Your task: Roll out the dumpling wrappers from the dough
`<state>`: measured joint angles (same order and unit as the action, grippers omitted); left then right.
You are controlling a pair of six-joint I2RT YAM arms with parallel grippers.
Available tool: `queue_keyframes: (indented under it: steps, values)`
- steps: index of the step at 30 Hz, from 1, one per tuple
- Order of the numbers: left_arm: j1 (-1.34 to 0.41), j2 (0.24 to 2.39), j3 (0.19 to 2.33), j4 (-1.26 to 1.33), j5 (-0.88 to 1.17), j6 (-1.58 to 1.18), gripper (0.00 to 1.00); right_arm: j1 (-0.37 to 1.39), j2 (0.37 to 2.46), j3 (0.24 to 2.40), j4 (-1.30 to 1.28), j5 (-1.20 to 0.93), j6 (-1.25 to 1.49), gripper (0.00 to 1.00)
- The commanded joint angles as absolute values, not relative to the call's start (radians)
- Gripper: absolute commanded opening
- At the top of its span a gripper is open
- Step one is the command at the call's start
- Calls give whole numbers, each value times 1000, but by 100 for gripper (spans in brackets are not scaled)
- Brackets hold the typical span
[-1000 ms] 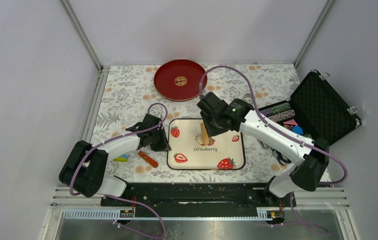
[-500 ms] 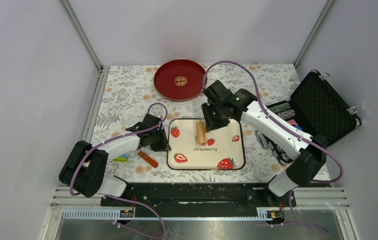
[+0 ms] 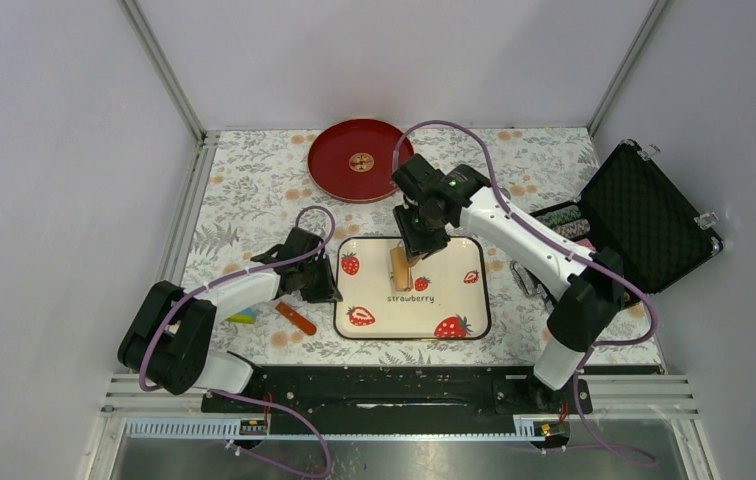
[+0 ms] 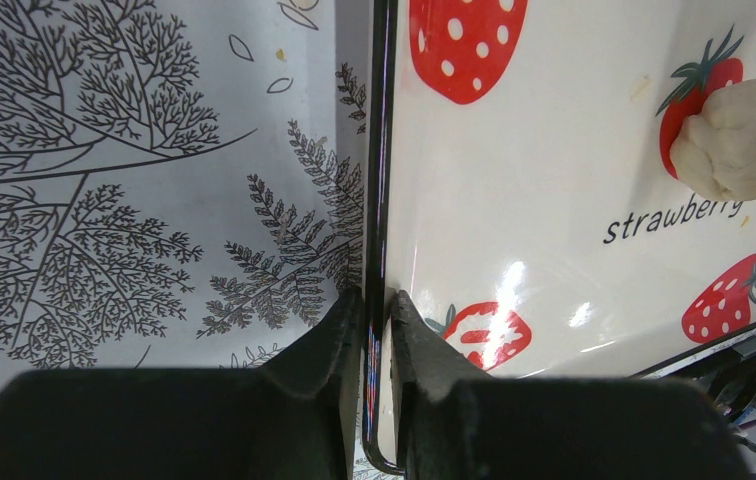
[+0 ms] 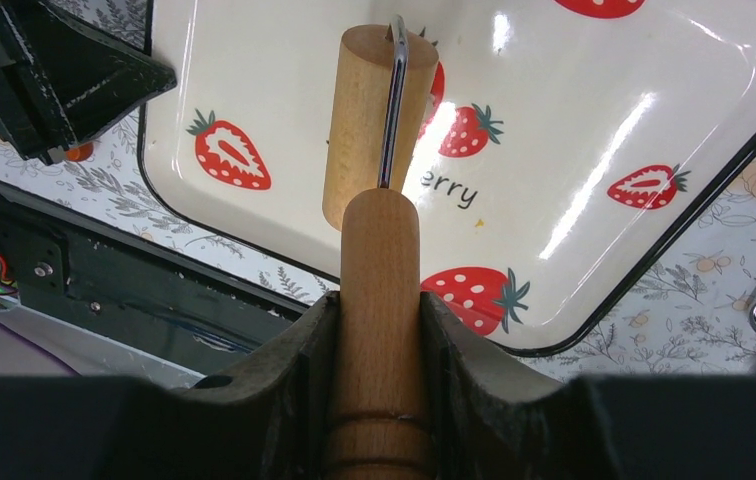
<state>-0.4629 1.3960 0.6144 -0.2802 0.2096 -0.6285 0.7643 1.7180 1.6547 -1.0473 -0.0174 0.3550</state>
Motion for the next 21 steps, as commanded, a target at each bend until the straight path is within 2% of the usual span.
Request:
queue_keyframes:
  steps: [1, 21]
  values:
    - [-458, 1430, 601, -289, 155, -597, 0, 744, 1724, 1712, -1086, -28, 338, 0]
    - [-459, 1430, 600, -288, 154, -598, 0, 721, 1831, 1733, -1093, -64, 320, 0]
